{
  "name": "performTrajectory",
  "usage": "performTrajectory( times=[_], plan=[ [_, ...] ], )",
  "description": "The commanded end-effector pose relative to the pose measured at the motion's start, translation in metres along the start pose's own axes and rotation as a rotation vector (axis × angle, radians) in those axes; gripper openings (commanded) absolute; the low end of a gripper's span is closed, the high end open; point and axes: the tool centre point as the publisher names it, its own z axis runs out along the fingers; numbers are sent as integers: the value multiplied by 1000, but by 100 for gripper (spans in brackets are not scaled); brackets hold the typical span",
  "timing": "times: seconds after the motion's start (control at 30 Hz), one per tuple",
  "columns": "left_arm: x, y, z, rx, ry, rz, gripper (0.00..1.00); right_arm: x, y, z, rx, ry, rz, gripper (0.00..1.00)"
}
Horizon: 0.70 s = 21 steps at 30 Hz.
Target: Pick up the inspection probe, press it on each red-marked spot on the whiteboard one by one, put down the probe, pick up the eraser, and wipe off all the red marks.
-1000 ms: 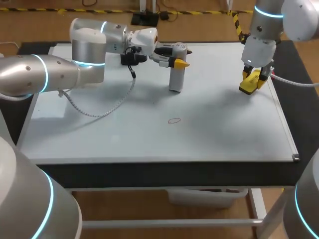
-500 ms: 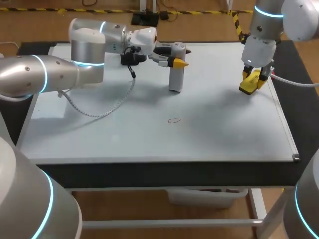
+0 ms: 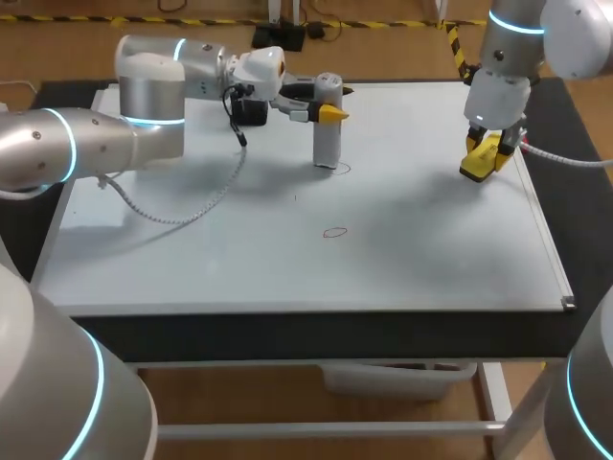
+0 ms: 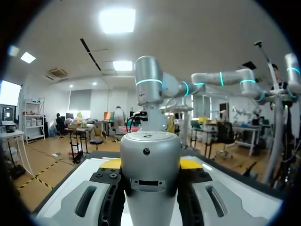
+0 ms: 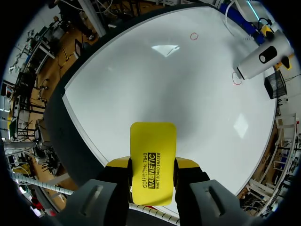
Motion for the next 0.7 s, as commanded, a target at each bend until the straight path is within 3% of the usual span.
performTrajectory(
  times=[0.03,0.7],
  plan=[
    [6,-6,-14,-1,-12,1,0,0,-1,-1,2,3,-1,0],
    [10,-10,-86,-2,-48,12,0,0,-1,-1,2,3,-1,0]
  ],
)
